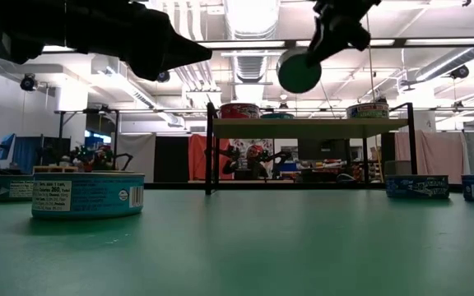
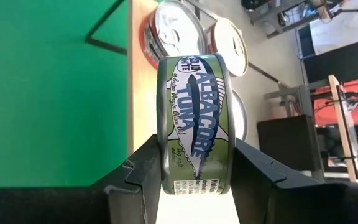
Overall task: Stack canned seafood by type on shelf
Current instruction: Put the green tuna can on the shelf
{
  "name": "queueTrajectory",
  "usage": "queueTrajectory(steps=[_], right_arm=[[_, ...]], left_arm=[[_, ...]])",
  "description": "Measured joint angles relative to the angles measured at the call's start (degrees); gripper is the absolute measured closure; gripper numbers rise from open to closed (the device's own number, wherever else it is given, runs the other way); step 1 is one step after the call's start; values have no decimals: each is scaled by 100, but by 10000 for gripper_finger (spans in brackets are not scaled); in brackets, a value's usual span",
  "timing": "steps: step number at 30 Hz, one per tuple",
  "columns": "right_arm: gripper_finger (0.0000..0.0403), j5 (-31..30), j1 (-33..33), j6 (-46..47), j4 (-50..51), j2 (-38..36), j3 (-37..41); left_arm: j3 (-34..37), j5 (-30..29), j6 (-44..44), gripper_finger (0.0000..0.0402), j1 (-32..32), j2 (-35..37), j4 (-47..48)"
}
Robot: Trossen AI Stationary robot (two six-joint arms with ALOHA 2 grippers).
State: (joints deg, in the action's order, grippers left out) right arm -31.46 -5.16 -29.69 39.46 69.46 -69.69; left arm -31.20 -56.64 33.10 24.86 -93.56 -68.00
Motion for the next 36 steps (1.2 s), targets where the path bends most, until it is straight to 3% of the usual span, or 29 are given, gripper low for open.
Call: queueTrajectory(steps=[22, 36], right_arm=[[266, -194, -154, -590, -888, 187, 777], [262, -173, -166, -628, -1367, 201, 811]], left_arm=[[0, 0, -22, 173, -2, 0, 144], [0, 2, -87, 173, -17, 0, 168]])
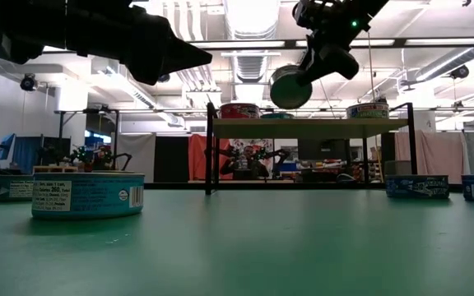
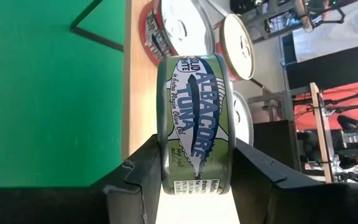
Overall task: Stack canned seafood by type on shelf
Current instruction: Put the green tuna can on the shelf
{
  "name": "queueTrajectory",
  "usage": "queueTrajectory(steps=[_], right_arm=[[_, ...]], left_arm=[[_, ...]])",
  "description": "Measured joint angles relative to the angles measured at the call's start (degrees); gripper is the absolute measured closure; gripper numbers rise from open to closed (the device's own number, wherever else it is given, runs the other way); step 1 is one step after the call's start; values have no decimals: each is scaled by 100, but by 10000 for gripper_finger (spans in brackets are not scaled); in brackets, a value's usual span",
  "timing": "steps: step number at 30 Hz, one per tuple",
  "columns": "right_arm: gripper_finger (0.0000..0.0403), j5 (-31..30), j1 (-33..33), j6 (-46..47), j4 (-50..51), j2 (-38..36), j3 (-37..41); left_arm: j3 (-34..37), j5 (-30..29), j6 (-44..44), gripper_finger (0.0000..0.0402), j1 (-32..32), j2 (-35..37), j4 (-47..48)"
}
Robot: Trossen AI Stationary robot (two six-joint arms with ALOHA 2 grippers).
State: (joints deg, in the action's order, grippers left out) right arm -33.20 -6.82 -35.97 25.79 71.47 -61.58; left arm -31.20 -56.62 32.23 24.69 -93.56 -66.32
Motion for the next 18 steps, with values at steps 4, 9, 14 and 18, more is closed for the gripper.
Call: queueTrajectory(steps=[4, 9, 14, 18], right_arm=[[260, 18, -49, -31, -12, 90, 0], [260, 16, -110, -113, -108, 260, 0], [258, -103, -111, -152, -124, 382, 0], [258, -167, -136, -176, -150, 476, 0]], left_arm=[[0, 2, -1, 173, 0, 0, 0], [0, 4, -6, 173, 0, 0, 8], [0, 4, -26, 173, 0, 0, 64], [0, 4, -26, 173, 0, 0, 87]])
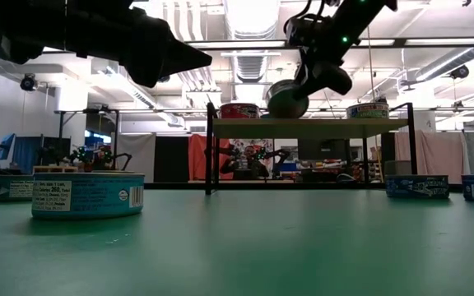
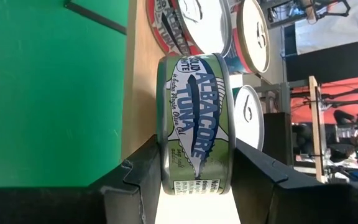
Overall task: Stack canned seafood by type on shelf
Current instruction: Put the green tuna can on the shelf
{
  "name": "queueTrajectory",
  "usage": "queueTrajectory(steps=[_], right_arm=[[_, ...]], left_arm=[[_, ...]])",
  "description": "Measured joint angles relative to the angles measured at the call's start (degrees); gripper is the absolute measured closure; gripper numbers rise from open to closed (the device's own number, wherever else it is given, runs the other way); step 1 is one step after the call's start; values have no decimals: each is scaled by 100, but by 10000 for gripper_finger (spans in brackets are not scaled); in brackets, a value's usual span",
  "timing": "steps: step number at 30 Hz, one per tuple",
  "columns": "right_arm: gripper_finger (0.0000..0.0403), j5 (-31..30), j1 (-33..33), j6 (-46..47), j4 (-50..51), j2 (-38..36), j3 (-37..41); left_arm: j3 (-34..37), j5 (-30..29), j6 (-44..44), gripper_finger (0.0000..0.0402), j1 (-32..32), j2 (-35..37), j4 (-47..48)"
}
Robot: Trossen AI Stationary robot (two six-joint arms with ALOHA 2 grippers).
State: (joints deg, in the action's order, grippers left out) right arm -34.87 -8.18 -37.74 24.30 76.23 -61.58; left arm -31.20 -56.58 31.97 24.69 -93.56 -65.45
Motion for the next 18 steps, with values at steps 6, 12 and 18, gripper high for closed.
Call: queueTrajectory(steps=[6, 12, 18], right_arm=[[257, -22, -40, 3, -22, 74, -4], [237, 41, -40, 96, 33, 43, -4], [225, 50, -49, 194, 65, 48, -4]], left_arm=[[2, 2, 0, 173, 0, 0, 1], [2, 2, 0, 173, 0, 0, 4], [2, 2, 0, 173, 0, 0, 4]])
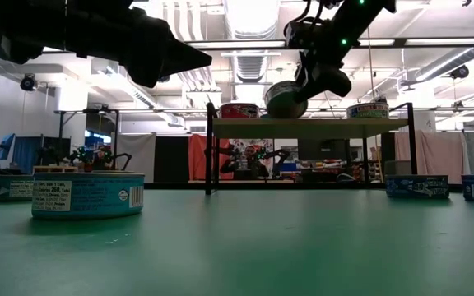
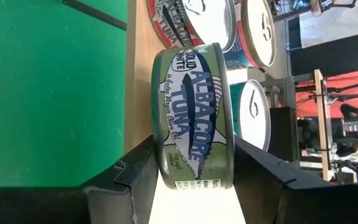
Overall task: Stack canned seafood by type on shelf
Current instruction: Put the green tuna can on the shelf
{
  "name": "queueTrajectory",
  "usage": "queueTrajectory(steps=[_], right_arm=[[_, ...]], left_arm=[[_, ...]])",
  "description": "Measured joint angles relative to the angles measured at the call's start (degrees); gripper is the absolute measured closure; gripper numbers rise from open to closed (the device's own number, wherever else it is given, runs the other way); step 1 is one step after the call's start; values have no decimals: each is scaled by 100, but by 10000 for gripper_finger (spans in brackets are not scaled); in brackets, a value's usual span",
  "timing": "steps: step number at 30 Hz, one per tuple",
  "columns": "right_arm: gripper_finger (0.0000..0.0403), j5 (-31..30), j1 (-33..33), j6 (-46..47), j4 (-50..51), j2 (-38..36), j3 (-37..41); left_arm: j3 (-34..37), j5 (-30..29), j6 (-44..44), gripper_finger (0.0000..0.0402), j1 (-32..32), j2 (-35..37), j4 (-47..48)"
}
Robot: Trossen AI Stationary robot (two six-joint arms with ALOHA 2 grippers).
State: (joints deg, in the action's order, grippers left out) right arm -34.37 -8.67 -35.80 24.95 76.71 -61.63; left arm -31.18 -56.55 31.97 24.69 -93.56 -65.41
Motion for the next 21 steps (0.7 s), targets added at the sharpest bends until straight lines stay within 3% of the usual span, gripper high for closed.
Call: queueTrajectory(steps=[21], right_arm=[[128, -11, -74, 799, 34, 2, 2]], left_arm=[[0, 0, 0, 173, 0, 0, -1]])
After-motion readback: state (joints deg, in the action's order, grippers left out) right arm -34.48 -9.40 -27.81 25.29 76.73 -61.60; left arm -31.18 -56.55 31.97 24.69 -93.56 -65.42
